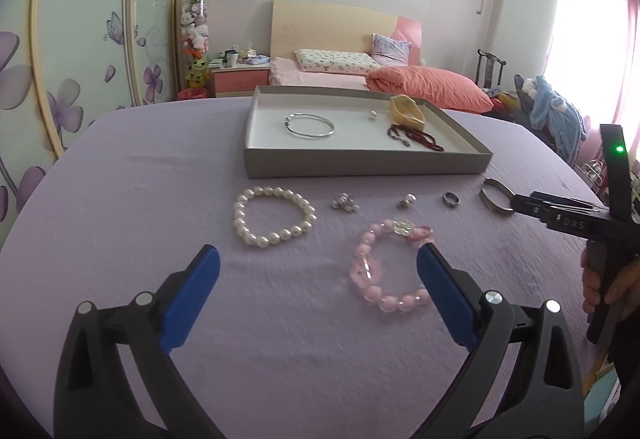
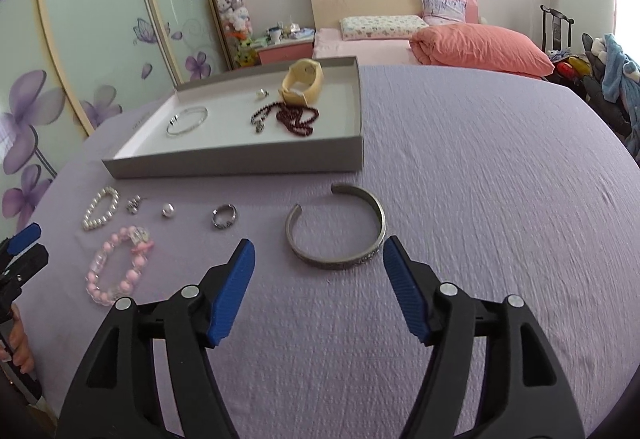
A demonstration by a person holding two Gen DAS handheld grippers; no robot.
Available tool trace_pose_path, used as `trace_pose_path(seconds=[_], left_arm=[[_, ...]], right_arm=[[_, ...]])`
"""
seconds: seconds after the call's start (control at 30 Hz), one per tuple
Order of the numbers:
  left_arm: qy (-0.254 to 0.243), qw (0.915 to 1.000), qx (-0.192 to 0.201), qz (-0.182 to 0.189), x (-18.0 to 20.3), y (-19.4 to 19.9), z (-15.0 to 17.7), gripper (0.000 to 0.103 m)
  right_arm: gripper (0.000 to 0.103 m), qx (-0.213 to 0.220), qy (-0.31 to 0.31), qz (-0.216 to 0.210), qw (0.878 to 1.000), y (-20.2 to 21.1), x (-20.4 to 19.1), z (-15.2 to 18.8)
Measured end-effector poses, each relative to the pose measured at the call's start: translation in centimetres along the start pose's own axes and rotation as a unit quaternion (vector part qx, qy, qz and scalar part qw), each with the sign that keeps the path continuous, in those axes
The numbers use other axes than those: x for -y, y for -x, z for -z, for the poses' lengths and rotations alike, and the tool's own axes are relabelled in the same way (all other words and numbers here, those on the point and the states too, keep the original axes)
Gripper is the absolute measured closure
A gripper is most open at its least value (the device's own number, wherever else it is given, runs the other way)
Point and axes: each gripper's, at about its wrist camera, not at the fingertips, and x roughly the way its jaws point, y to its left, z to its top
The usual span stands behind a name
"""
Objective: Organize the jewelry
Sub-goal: 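Withdraw both tools from the tray toward the remaining jewelry, then lower the right tool around the wide silver cuff while the left tool approaches the pink bracelet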
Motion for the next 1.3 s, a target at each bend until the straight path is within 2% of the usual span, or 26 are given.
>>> trace_pose_path(seconds=[0.2, 0.53, 1.03, 1.07, 1.17, 1.3], left_arm=[[-0.001, 1.0000, -0.002, 0.005, 0.4, -0.3, 0.2, 0.004], [-0.004, 0.9999, -0.013, 0.007, 0.8, -1.1, 0.4, 0.004], [-0.004, 0.9997, -0.023, 0.010, 0.9, -1.6, 0.6, 0.004], [-0.004, 0.9997, -0.024, 0.010, 1.0, -1.6, 0.6, 0.004], [-0.006, 0.9996, -0.027, 0.012, 1.3, -1.6, 0.7, 0.004], [-0.011, 0.9993, -0.033, 0.016, 1.9, -1.8, 0.8, 0.004]], right_arm=[[0.027, -0.019, 0.013, 0.014, 1.000, -1.1, 0.0, -0.1], [0.023, -0.055, 0.038, 0.045, 0.997, -2.9, -0.4, -0.5], [0.023, -0.057, 0.046, 0.036, 0.997, -3.6, -0.3, -1.4], [0.024, -0.056, 0.046, 0.036, 0.997, -3.6, -0.3, -1.5], [0.035, -0.054, 0.044, 0.035, 0.997, -3.6, -0.3, -1.7], [0.035, -0.052, 0.040, 0.037, 0.997, -3.5, -0.4, -1.6]])
